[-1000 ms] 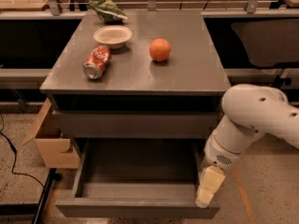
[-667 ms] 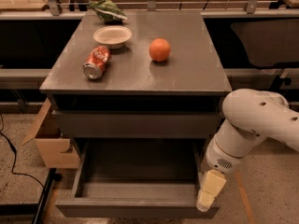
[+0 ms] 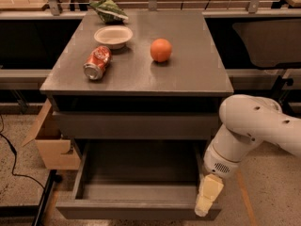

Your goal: Close middle drawer

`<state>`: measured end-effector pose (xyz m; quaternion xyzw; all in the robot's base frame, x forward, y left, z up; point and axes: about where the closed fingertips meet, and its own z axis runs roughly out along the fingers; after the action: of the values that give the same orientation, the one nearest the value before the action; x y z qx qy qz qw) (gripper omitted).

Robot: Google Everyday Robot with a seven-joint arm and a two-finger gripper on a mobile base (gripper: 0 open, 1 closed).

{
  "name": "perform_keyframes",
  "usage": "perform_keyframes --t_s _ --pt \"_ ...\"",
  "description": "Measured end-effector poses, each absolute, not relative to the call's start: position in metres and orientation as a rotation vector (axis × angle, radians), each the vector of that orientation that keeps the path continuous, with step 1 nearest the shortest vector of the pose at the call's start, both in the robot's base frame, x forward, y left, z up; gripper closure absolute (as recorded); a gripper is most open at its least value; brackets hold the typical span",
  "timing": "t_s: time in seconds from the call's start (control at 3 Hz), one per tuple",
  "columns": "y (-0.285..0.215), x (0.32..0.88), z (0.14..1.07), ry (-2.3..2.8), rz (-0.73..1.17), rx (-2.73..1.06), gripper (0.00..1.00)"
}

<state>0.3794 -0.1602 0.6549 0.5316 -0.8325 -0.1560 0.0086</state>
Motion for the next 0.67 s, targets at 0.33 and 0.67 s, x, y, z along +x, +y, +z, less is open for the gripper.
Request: perform_keyframes --t_s 0.33,0.67 --pt "-0.149 0.367 0.615 -2.553 -0.589 1.61 0.17" --pt "-0.134 0.348 0.568 -2.501 -0.709 1.547 0.5"
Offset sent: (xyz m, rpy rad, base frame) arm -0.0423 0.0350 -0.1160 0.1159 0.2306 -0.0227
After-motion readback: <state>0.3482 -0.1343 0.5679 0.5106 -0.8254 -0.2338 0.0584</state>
